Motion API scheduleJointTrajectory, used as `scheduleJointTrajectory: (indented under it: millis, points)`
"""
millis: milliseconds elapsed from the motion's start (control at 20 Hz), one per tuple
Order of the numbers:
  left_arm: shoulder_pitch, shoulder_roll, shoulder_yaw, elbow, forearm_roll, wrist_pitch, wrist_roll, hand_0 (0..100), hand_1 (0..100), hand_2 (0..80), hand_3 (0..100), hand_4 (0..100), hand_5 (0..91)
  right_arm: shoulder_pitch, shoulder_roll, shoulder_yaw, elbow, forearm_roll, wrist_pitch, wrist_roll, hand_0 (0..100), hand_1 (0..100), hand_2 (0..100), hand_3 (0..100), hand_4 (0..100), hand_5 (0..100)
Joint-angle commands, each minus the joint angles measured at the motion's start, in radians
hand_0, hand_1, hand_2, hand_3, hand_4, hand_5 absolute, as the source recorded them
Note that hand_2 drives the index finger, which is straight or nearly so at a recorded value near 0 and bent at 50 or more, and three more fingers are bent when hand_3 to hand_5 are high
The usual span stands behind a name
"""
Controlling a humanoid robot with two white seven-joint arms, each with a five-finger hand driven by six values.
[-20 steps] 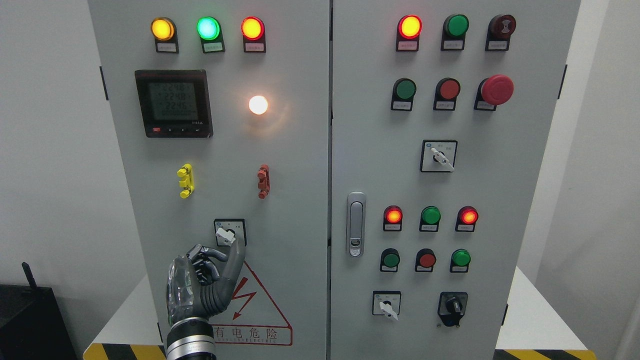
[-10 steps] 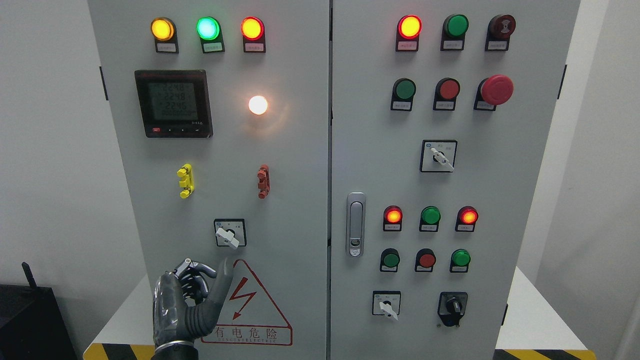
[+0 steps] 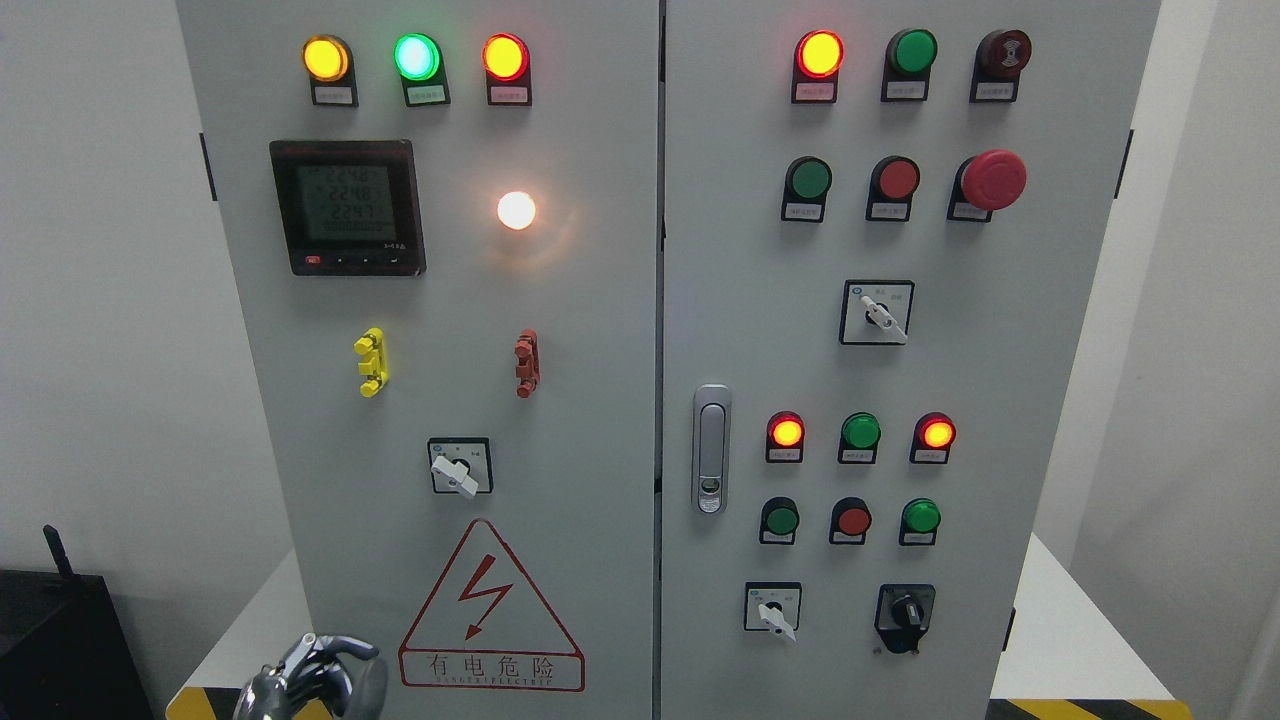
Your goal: Turn on light switch 1
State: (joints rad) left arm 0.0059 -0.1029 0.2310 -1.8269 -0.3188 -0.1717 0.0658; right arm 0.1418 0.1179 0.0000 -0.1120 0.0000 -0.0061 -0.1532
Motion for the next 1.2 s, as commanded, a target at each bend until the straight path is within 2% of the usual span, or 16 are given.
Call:
scheduleJointTrajectory:
  millis: [0,100,350,450,650,750,950,1150]
  points:
    - [0.131,0.014,0.324,0.093,0.139,-0.057,-0.008,0,7,30.5,48,55,32.4,0.001,0.0,0.011,0.0,-0.006,0.0,0.0,12,39,0,0,0,0]
    - [0.157,0.02,0.381,0.142,0.165,-0.106,-0.009,0,6,30.1,46,52,28.9,0.001,0.0,0.011,0.0,-0.008,0.0,0.0,12,39,0,0,0,0]
    - [0.221,0.037,0.481,0.384,0.164,-0.258,-0.035,0,4,27.9,40,43,22.1,-0.001,0.0,0.011,0.0,-0.006,0.0,0.0,12,39,0,0,0,0]
    - [0.236,0.04,0.505,0.528,0.164,-0.305,-0.035,0,4,21.4,32,34,15.8,-0.001,0.0,0.011,0.0,-0.006,0.0,0.001,12,39,0,0,0,0]
    - [0.258,0.052,0.527,0.857,0.165,-0.417,-0.035,0,1,16.6,28,30,13.6,0.001,0.0,0.011,0.0,-0.006,0.0,0.0,12,39,0,0,0,0]
    - [0.259,0.052,0.525,1.009,0.17,-0.425,-0.044,0,0,12.9,26,30,13.4,0.001,0.0,0.011,0.0,-0.008,0.0,0.0,12,39,0,0,0,0]
    - [0.258,0.058,0.519,1.292,0.191,-0.423,-0.136,0,1,5.9,20,26,11.3,-0.001,0.0,0.011,0.0,-0.006,0.0,0.0,12,39,0,0,0,0]
    - [0.253,0.063,0.486,1.489,0.188,-0.414,-0.144,2,2,0.1,13,19,5.0,0.001,0.0,0.011,0.0,-0.006,0.0,0.0,12,39,0,0,0,0]
